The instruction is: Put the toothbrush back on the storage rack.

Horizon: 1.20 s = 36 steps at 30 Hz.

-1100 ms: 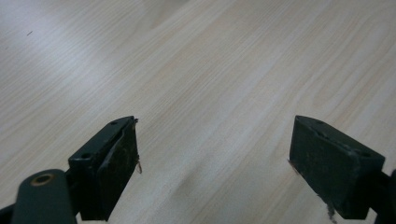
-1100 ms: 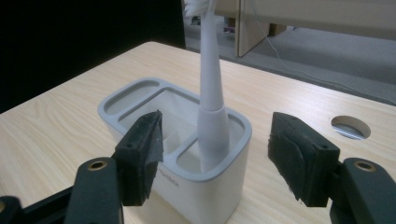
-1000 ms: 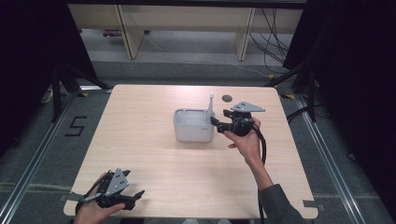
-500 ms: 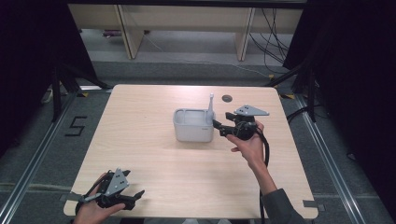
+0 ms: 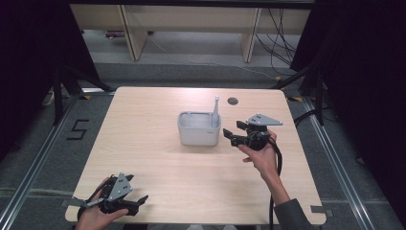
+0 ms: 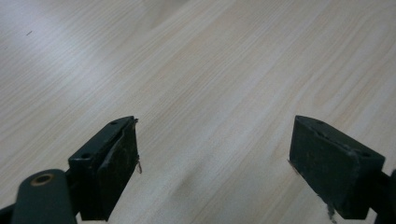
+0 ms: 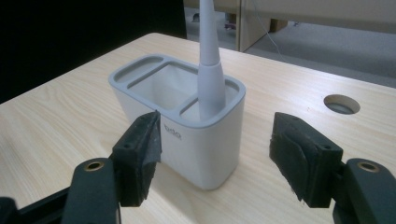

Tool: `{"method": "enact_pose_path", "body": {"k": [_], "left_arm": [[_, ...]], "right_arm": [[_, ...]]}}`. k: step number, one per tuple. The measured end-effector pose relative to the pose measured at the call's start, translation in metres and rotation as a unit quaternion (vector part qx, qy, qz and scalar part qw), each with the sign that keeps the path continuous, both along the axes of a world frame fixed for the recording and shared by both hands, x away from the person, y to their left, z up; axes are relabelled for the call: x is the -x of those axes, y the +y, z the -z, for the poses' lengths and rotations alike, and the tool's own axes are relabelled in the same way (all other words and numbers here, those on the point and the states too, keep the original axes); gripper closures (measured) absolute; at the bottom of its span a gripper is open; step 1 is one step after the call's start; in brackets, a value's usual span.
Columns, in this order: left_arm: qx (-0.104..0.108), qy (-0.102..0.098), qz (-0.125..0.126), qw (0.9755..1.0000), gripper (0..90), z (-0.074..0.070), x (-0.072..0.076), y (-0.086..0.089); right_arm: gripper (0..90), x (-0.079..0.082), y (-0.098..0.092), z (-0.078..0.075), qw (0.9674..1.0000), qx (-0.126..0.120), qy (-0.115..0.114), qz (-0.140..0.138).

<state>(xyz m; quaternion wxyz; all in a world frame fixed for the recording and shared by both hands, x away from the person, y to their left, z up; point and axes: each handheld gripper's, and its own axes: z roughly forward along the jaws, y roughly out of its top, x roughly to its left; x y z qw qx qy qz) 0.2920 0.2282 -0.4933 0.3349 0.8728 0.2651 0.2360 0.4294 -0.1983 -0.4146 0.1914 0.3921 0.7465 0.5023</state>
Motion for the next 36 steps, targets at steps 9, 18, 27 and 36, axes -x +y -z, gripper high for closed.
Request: {"method": "enact_pose_path", "body": {"k": [9, 18, 27, 36], "left_arm": [[0.019, -0.002, -0.011, 0.9998, 15.1, 0.002, 0.001, -0.002], [0.016, -0.008, -0.014, 0.9998, 15.1, 0.002, 0.001, -0.002], [0.021, -0.006, -0.011, 0.9997, 15.1, 0.002, 0.001, -0.002], [0.022, -0.006, -0.013, 0.9997, 15.1, 0.002, 0.001, -0.003]], "right_arm": [[33.7, 0.012, -0.002, 0.009, 1.0, 0.005, 0.004, -0.003], [32.2, 0.02, -0.001, 0.013, 0.9999, 0.012, 0.006, -0.009], [25.5, 0.028, 0.0, 0.017, 0.9997, 0.013, 0.011, -0.017], [22.9, 0.034, -0.002, 0.025, 0.9994, 0.022, 0.016, -0.02]]}}
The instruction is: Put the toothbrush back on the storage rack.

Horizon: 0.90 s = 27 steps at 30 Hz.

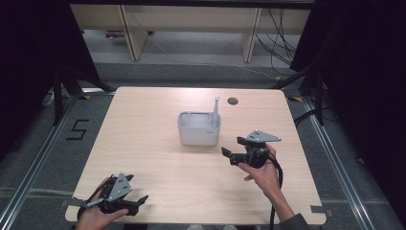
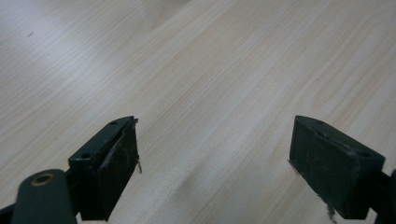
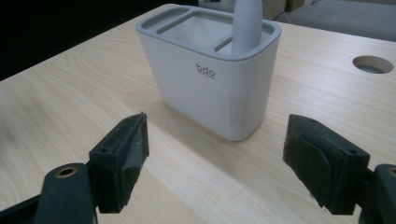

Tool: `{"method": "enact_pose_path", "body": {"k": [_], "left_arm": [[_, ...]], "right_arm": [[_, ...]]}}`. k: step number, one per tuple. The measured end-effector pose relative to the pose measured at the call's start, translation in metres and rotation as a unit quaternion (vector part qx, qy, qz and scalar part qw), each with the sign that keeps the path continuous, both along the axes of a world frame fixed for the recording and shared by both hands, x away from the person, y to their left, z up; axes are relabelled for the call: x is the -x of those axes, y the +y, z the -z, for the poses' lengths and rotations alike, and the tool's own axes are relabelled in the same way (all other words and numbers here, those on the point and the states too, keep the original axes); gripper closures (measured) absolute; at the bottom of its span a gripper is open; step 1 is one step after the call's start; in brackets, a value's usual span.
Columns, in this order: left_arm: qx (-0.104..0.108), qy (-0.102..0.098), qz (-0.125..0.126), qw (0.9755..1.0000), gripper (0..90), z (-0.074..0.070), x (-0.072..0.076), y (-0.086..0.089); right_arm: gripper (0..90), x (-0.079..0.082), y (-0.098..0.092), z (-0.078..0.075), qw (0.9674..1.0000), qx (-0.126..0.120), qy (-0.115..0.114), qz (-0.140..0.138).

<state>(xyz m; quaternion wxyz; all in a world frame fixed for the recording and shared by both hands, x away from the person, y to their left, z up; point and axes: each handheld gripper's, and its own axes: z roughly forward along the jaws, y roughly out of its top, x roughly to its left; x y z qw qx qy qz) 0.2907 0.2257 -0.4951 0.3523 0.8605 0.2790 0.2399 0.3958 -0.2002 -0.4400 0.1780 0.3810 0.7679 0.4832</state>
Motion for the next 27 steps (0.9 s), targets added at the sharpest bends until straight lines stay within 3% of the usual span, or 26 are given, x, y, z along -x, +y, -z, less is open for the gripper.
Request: {"method": "enact_pose_path", "body": {"k": [3, 5, 8, 9, 13, 15, 16, 17, 18, 20, 22, 25, 27], "left_arm": [[0.0, -0.001, 0.0, 1.0, 15.1, 0.0, 0.0, 0.0], [0.0, 0.0, 0.001, 1.0, 15.1, 0.0, 0.0, 0.0], [0.0, -0.001, -0.001, 1.0, 15.1, 0.0, 0.0, 0.0], [0.0, -0.001, -0.001, 1.0, 15.1, 0.0, 0.0, 0.0], [0.0, -0.002, -0.003, 1.0, 15.1, 0.0, 0.0, 0.0], [0.001, 0.0, -0.002, 1.0, 15.1, 0.0, 0.0, 0.0], [0.001, 0.0, -0.001, 1.0, 15.1, 0.0, 0.0, 0.0], [0.001, -0.001, -0.001, 1.0, 15.1, 0.0, 0.0, 0.0], [0.003, 0.0, -0.003, 1.0, 15.1, 0.0, 0.0, 0.0], [0.003, 0.001, -0.003, 1.0, 15.1, 0.0, 0.0, 0.0], [0.002, 0.001, -0.003, 1.0, 15.1, 0.0, 0.0, 0.0], [0.001, 0.0, -0.001, 1.0, 15.1, 0.0, 0.0, 0.0], [0.001, 0.0, -0.001, 1.0, 15.1, 0.0, 0.0, -0.001]], "right_arm": [[22.9, 0.003, 0.001, 0.002, 0.9996, -0.02, 0.02, -0.001], [22.9, 0.003, 0.0, 0.004, 1.0, -0.004, 0.004, -0.004], [22.9, 0.007, 0.002, 0.007, 0.9997, -0.009, 0.02, -0.006], [22.9, 0.007, 0.001, 0.008, 0.9999, 0.0, 0.011, -0.008], [22.8, 0.009, 0.003, 0.012, 0.9998, -0.01, 0.017, -0.01], [22.8, 0.01, 0.003, 0.012, 0.9997, -0.001, 0.017, -0.017], [22.7, 0.014, 0.005, 0.013, 0.9995, -0.016, 0.027, -0.007], [22.7, 0.012, 0.003, 0.014, 0.9996, -0.005, 0.019, -0.022], [22.7, 0.014, 0.004, 0.015, 0.9995, -0.01, 0.025, -0.018], [22.7, 0.015, 0.001, 0.015, 0.9996, 0.004, 0.019, -0.02], [22.7, 0.018, 0.002, 0.017, 0.9993, -0.012, 0.032, -0.018], [22.5, 0.019, -0.001, 0.019, 0.9996, 0.001, 0.02, -0.02], [22.5, 0.024, -0.001, 0.02, 0.999, -0.008, 0.041, -0.016]]}}
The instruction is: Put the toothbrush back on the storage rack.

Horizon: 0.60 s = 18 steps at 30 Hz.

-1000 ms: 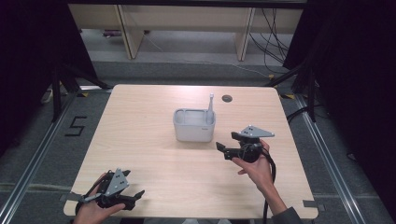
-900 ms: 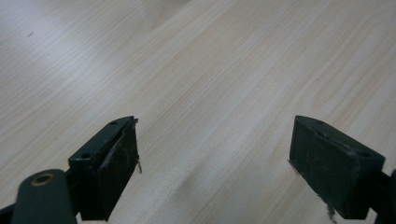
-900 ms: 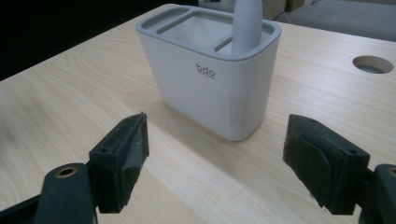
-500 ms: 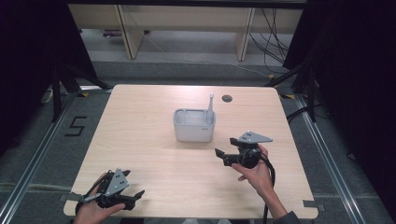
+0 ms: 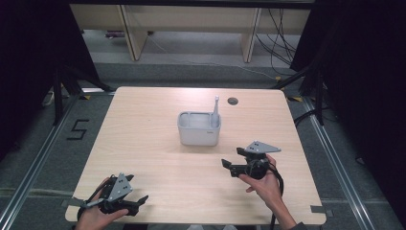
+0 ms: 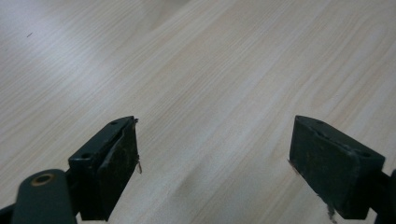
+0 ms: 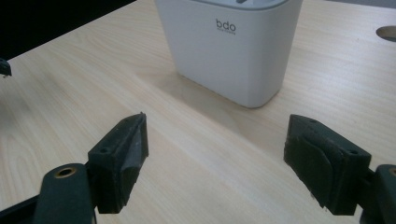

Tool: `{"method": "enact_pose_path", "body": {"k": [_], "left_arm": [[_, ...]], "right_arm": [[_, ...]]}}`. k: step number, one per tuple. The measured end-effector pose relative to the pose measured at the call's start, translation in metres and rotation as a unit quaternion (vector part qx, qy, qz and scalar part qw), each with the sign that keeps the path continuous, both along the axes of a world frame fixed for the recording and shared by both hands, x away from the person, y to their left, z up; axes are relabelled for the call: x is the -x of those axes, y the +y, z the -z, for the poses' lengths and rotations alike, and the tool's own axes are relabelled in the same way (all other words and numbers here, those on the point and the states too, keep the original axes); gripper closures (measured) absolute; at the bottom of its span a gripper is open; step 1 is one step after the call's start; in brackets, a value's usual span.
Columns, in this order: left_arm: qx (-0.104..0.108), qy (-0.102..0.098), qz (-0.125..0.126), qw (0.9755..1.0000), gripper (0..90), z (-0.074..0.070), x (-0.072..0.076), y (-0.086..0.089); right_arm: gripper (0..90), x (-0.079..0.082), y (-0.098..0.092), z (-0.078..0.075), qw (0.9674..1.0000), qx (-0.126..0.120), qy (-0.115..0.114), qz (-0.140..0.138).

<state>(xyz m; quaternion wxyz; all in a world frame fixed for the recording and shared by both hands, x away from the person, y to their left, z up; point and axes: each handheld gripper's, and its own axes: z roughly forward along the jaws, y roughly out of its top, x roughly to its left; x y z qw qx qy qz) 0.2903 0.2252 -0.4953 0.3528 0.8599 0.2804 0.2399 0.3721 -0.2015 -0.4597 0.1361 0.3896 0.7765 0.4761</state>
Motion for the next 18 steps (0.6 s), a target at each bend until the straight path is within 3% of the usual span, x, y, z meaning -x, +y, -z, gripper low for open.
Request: {"method": "enact_pose_path", "body": {"k": [6, 9, 10, 13, 18], "left_arm": [[0.0, 0.0, 0.0, 1.0, 15.1, 0.0, 0.0, 0.0], [0.0, 0.0, 0.0, 1.0, 15.1, 0.0, 0.0, 0.0], [0.0, 0.0, 0.0, 1.0, 15.1, 0.0, 0.0, 0.0], [0.0, 0.0, 0.0, 1.0, 15.1, 0.0, 0.0, 0.0], [-0.004, 0.004, 0.005, 1.0, 15.1, -0.001, 0.0, 0.001]], "right_arm": [[22.5, 0.005, -0.006, 0.003, 0.9999, 0.012, -0.007, 0.0], [22.5, 0.008, -0.008, 0.005, 0.9999, 0.008, 0.008, 0.0], [22.6, 0.007, -0.009, 0.005, 0.9999, 0.013, -0.005, -0.004], [22.6, 0.013, -0.009, 0.008, 0.9999, -0.006, 0.012, -0.002], [22.2, 0.02, -0.009, 0.013, 0.9998, -0.001, 0.017, -0.014]]}}
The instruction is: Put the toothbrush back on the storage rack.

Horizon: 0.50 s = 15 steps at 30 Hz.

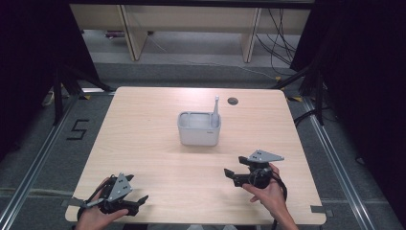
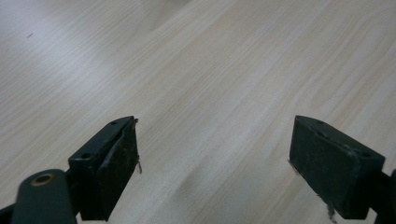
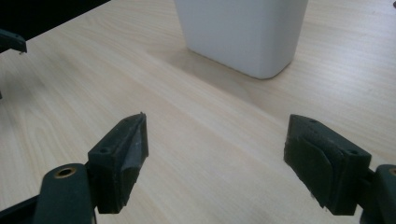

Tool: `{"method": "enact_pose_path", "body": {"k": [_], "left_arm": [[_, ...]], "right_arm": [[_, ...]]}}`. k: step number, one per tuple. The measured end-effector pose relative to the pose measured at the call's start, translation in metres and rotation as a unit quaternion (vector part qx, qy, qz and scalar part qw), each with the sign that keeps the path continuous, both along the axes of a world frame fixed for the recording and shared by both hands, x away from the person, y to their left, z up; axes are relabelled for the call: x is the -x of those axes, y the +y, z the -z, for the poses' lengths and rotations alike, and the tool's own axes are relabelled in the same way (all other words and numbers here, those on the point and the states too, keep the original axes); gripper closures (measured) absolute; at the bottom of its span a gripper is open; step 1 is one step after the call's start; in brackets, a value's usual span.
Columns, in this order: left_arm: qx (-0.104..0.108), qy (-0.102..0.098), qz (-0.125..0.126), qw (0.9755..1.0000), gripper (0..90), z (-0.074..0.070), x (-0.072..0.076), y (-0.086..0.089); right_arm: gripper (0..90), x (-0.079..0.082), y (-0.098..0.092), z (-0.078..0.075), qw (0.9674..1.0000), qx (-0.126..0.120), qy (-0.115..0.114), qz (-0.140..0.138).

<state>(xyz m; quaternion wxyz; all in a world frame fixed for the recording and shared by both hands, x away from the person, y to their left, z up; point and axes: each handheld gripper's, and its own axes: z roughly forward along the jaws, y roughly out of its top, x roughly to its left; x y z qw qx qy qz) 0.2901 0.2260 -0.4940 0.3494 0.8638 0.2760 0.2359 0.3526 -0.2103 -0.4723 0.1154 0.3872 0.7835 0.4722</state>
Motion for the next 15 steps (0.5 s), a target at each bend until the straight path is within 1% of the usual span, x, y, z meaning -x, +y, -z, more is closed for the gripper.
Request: {"method": "enact_pose_path", "body": {"k": [1, 2, 3, 4, 5, 6, 8, 9, 10, 11, 12, 13, 14, 15], "left_arm": [[0.0, 0.0, -0.002, 1.0, 15.1, 0.0, 0.0, 0.0], [0.007, -0.002, -0.008, 0.9999, 15.1, 0.001, 0.0, -0.001], [0.004, -0.004, -0.005, 1.0, 15.1, 0.001, 0.0, -0.001], [0.004, -0.004, -0.005, 1.0, 15.1, 0.001, 0.0, -0.001], [0.004, -0.004, -0.004, 1.0, 15.1, 0.001, 0.0, -0.001], [-0.006, 0.0, 0.003, 1.0, 15.1, -0.001, 0.0, 0.001], [0.003, -0.002, -0.003, 1.0, 15.1, 0.0, 0.0, 0.0], [0.004, -0.005, -0.005, 1.0, 15.1, 0.001, 0.0, -0.001], [0.006, -0.004, -0.004, 1.0, 15.1, 0.001, 0.0, -0.001], [-0.004, -0.001, 0.002, 1.0, 15.1, 0.0, 0.0, 0.0], [-0.001, 0.0, 0.001, 1.0, 15.1, 0.0, 0.0, 0.0], [-0.001, 0.0, 0.0, 1.0, 15.1, 0.0, 0.0, 0.0], [-0.001, 0.0, 0.0, 1.0, 15.1, 0.0, 0.0, 0.0], [0.004, -0.001, -0.005, 1.0, 15.1, 0.001, 0.0, -0.001]], "right_arm": [[21.3, 0.001, -0.001, 0.001, 0.9999, 0.008, -0.005, -0.002], [20.2, 0.003, -0.001, 0.001, 1.0, 0.006, 0.003, -0.001], [19.2, 0.005, 0.0, 0.001, 0.9999, 0.007, 0.012, -0.001], [18.9, 0.005, 0.0, 0.003, 0.9999, 0.005, 0.011, -0.008], [18.8, 0.008, 0.0, 0.003, 0.9998, 0.009, 0.018, -0.006], [18.5, 0.007, -0.001, 0.004, 0.9998, 0.015, 0.007, -0.013], [17.6, 0.01, -0.001, 0.006, 0.9996, 0.022, 0.008, -0.018], [17.4, 0.012, -0.001, 0.007, 0.9995, 0.019, 0.019, -0.017], [17.3, 0.015, -0.001, 0.006, 0.9994, 0.027, 0.02, -0.011], [17.3, 0.014, -0.002, 0.008, 0.9993, 0.03, 0.01, -0.018], [17.2, 0.017, -0.002, 0.008, 0.9993, 0.03, 0.019, -0.015], [16.7, 0.016, -0.003, 0.009, 0.9992, 0.033, 0.011, -0.02], [16.7, 0.019, -0.002, 0.009, 0.9992, 0.032, 0.021, -0.013], [16.7, 0.02, -0.003, 0.009, 0.9989, 0.04, 0.016, -0.016]]}}
